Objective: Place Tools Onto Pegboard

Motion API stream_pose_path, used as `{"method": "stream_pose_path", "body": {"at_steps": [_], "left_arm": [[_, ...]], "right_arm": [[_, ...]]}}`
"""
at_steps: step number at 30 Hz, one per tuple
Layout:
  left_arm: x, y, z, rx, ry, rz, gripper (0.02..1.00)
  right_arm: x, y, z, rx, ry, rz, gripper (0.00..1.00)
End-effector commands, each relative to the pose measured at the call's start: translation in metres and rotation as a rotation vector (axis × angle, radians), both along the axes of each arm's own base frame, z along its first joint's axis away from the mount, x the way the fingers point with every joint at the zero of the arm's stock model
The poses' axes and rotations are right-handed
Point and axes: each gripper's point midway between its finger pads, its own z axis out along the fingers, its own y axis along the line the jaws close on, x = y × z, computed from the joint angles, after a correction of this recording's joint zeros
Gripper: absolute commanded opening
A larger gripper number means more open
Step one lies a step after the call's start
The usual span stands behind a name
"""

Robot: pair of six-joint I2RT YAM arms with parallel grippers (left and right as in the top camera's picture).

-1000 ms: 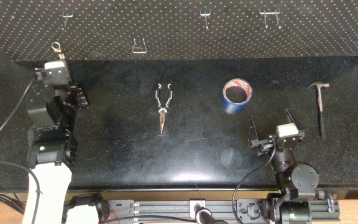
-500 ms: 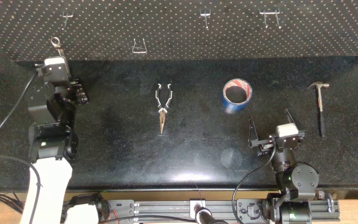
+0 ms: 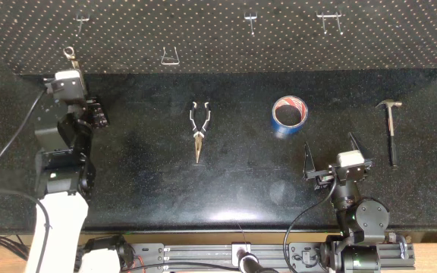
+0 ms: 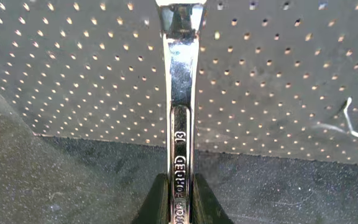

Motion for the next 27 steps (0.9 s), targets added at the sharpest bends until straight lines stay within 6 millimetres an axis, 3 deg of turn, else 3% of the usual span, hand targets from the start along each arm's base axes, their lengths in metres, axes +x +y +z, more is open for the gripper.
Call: {"method": "stream_pose_path", "body": {"at_steps": [1,27], "left_arm": [[-0.001,0.002,0.021,-0.014,-0.064,0.026,0.029],[0.025,-0.005,0.008,-0.013,-0.075,0.0,0.029]], "right_arm": [[0.0,0.001,-0.001,-0.014,-0.005,0.006,0.976],[0.0,0.001,-0.001,-0.014,-0.005,0.006,0.976]]}}
